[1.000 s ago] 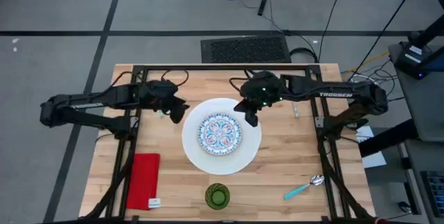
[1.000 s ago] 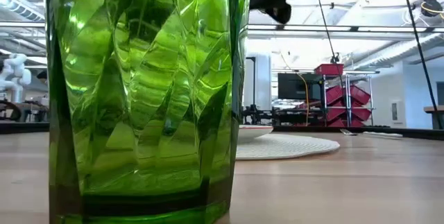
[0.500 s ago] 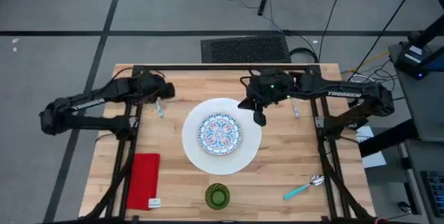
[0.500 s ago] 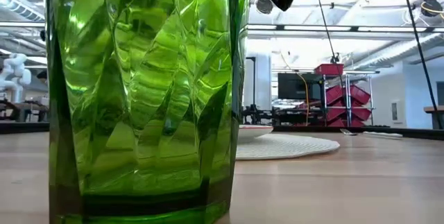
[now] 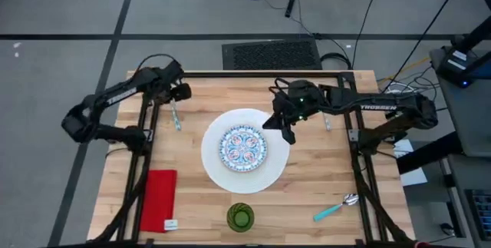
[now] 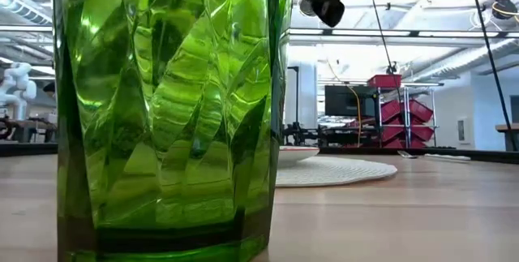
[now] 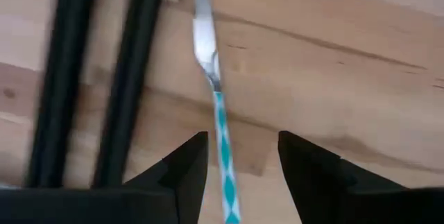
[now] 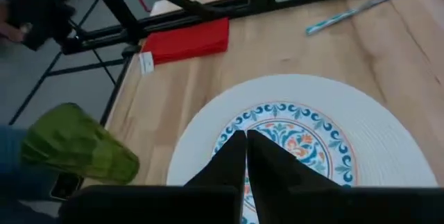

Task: Set table place
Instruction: Put the white table knife to the right side of the blue patterned plate on the white tablemat

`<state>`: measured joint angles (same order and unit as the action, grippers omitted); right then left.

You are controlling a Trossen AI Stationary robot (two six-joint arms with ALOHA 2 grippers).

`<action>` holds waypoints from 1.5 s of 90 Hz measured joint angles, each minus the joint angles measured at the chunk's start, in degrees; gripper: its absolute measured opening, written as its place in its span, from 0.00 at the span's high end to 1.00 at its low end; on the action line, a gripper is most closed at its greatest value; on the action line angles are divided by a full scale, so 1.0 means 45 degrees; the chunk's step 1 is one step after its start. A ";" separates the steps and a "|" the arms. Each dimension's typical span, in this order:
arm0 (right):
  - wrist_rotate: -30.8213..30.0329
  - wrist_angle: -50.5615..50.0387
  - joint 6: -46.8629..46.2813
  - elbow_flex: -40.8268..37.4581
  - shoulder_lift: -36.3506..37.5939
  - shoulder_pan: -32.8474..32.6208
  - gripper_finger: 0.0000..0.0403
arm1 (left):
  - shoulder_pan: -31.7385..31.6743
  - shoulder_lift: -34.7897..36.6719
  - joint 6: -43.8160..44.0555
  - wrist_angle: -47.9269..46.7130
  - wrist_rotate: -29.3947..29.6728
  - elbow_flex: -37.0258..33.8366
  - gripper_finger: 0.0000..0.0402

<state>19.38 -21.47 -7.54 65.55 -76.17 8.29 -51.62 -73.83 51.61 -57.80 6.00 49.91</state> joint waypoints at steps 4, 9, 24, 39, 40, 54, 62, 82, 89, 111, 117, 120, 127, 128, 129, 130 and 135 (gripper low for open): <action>0.0002 -0.0016 -0.0048 -0.0002 0.0007 -0.0053 1.00 | -0.0202 -0.0413 -0.0401 0.0167 -0.0208 0.0000 0.60; 0.0000 -0.0151 -0.0056 -0.0022 0.0026 -0.0128 1.00 | -0.0441 -0.0949 -0.0637 0.0252 -0.0428 0.0000 0.60; 0.0011 -0.0495 -0.0080 -0.0021 0.0067 -0.0332 1.00 | -0.1371 -0.1979 -0.0880 0.0556 -0.1134 -0.0605 0.60; 0.0013 -0.0777 -0.0080 -0.0021 0.0104 -0.0368 1.00 | -0.1680 -0.2077 -0.0590 0.1868 -0.1657 -0.1377 0.60; 0.0011 -0.0793 -0.0080 -0.0021 0.0104 -0.0368 1.00 | -0.1680 -0.2077 -0.0587 0.1917 -0.1654 -0.1403 0.60; 0.0008 -0.0811 -0.0128 -0.0021 0.0104 -0.0368 1.00 | -0.1767 -0.2072 -0.0576 0.2117 -0.1408 -0.1972 0.60; 0.0008 -0.0797 -0.0159 -0.0021 0.0104 -0.0368 1.00 | -0.1801 -0.2072 -0.0571 0.2505 -0.1330 -0.2415 0.60; 0.0003 -0.0601 -0.0182 -0.0016 0.0099 -0.0368 1.00 | -0.1746 -0.2009 -0.0561 0.3353 -0.1604 -0.2987 0.67; 0.0000 -0.0597 -0.0182 -0.0011 0.0099 -0.0368 1.00 | -0.1647 -0.1933 -0.0604 0.3465 -0.1470 -0.2988 0.78; -0.0240 -0.0525 -0.0186 -0.0011 0.0099 -0.0368 1.00 | -0.1165 -0.0835 -0.1001 0.2951 -0.1092 -0.2583 0.98; -0.0249 -0.0513 -0.0229 -0.0010 0.0099 -0.0368 1.00 | -0.0899 -0.0283 -0.1191 0.2528 -0.1092 -0.2342 0.99; -0.0257 -0.0522 -0.0230 -0.0007 0.0099 -0.0368 1.00 | -0.0725 0.0021 -0.1219 0.2233 -0.1092 -0.2208 0.99; -0.0278 -0.0515 -0.0230 -0.0007 0.0099 -0.0368 1.00 | -0.0199 0.0820 -0.1205 0.1621 -0.1092 -0.1754 0.99; -0.0279 -0.0515 -0.0227 -0.0007 0.0099 -0.0368 1.00 | -0.0118 0.0930 -0.1182 0.1530 -0.1092 -0.1670 0.99; -0.0279 -0.0515 -0.0226 -0.0007 0.0099 -0.0368 1.00 | -0.0028 0.1048 -0.1137 0.1437 -0.1092 -0.1592 0.99; -0.0282 -0.0515 -0.0229 -0.0007 0.0099 -0.0368 1.00 | 0.0067 0.1170 -0.1079 0.1341 -0.1092 -0.1519 0.99; -0.0288 -0.0515 -0.0230 -0.0007 0.0099 -0.0368 1.00 | 0.0597 0.1798 -0.0848 0.0866 -0.1097 -0.1222 0.99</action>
<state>18.09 -23.79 -8.58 65.52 -75.72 6.63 -48.93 -65.74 47.79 -53.90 1.06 44.41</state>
